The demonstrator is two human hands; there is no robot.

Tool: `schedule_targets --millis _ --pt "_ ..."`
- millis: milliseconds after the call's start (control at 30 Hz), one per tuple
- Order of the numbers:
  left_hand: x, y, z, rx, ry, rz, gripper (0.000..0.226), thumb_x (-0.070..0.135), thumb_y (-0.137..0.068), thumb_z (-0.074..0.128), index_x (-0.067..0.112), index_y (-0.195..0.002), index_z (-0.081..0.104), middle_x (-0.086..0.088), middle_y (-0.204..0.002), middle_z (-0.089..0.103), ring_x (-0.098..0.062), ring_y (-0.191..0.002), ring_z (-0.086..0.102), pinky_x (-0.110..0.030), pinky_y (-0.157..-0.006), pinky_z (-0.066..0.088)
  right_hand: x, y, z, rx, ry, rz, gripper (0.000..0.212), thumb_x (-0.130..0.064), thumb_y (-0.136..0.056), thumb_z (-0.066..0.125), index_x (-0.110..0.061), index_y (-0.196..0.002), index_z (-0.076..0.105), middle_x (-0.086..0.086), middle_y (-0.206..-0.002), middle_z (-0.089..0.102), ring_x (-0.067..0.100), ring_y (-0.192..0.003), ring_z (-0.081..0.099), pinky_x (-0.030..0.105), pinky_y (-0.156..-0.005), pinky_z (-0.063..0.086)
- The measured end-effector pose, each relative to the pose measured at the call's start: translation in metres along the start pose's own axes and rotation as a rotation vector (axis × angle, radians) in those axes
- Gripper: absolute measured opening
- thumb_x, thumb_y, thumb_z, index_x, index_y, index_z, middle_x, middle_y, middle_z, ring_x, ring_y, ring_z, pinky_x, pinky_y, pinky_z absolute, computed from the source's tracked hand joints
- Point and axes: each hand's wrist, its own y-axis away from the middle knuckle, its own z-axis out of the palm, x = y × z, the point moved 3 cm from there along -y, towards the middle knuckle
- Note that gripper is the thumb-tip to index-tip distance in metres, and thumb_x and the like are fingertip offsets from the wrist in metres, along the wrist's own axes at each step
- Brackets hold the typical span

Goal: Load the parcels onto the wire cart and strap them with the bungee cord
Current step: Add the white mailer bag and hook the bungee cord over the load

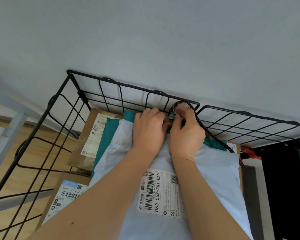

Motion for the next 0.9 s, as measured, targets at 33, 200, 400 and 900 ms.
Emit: schedule_targets --millis 33,200,400,900 --pt "0.002 0.002 -0.005 0.016 0.004 -0.007 0.01 0.024 -0.071 0.064 0.015 -0.065 0.065 -0.003 -0.07 0.058 -0.027 -0.07 0.057 -0.029 -0.065 0.027 0.0 0.0 -0.001 0.005 0.004 -0.004 0.019 -0.008 -0.085 0.058 -0.016 -0.097 0.071 0.002 -0.074 0.073 0.028 -0.059 0.064 0.024 -0.056 0.038" --pt "0.012 0.027 -0.027 -0.044 0.095 -0.056 0.009 0.019 -0.085 0.064 0.011 -0.083 0.066 -0.008 -0.095 0.055 -0.028 -0.093 0.049 -0.033 -0.075 0.034 -0.002 -0.002 -0.004 0.014 -0.027 0.041 0.024 -0.009 -0.086 0.054 -0.018 -0.097 0.073 0.006 -0.065 0.07 0.03 -0.053 0.061 0.024 -0.054 0.039" --pt "0.024 0.047 -0.057 -0.141 0.334 -0.173 0.017 0.027 -0.094 0.051 0.012 -0.096 0.058 0.006 -0.113 0.049 -0.012 -0.097 0.051 -0.019 -0.073 0.03 -0.011 -0.01 -0.021 -0.231 -0.101 0.259 0.036 -0.003 -0.087 0.045 -0.02 -0.103 0.073 -0.002 -0.099 0.074 0.024 -0.086 0.068 0.027 -0.082 0.05" --pt "0.034 0.067 -0.094 -0.391 0.777 -0.595 0.024 0.015 -0.078 0.072 0.015 -0.055 0.063 0.011 -0.04 0.052 -0.002 -0.047 0.052 -0.016 -0.057 0.041 -0.014 -0.019 -0.079 -0.154 -1.234 1.223 0.015 -0.012 -0.091 0.049 -0.015 -0.085 0.063 0.001 -0.079 0.065 0.01 -0.056 0.054 0.017 -0.045 0.04"
